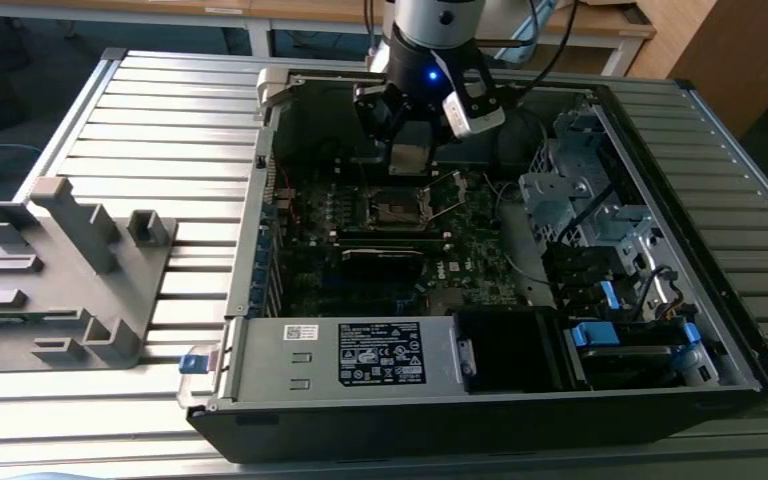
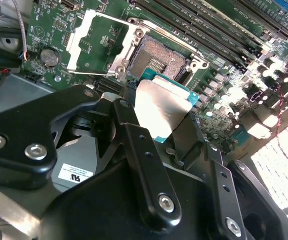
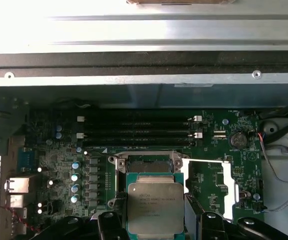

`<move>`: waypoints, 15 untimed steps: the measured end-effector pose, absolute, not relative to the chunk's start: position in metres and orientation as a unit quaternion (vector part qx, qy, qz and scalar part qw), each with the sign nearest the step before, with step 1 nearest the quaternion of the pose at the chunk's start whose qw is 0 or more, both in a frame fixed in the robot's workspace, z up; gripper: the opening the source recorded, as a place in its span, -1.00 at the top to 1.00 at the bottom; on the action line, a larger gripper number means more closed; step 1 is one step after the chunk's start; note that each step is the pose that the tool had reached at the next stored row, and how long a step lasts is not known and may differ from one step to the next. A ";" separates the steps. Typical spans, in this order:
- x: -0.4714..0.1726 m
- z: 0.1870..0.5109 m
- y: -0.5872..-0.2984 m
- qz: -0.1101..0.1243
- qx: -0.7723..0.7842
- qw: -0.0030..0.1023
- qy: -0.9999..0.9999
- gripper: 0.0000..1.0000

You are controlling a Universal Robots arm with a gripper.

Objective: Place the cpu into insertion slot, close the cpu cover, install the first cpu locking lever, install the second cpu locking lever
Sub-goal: 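Place the cpu into insertion slot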

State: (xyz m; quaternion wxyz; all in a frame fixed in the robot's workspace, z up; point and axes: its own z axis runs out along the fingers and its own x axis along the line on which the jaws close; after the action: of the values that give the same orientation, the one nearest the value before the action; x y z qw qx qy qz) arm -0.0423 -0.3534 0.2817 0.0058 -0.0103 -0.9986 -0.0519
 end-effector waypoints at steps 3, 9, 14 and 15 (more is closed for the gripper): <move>-0.042 0.281 -0.353 -0.052 -0.010 0.006 -0.999 -0.08; -0.042 0.280 -0.353 -0.052 -0.010 0.006 -0.999 -0.08; -0.042 0.275 -0.353 -0.052 -0.010 0.006 -0.999 -0.08; -0.042 0.275 -0.353 -0.052 -0.010 0.006 -0.999 -0.08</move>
State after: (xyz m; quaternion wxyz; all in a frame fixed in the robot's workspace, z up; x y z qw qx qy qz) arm -0.0424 -0.3534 0.2748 0.0058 -0.0103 -0.9986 -0.0518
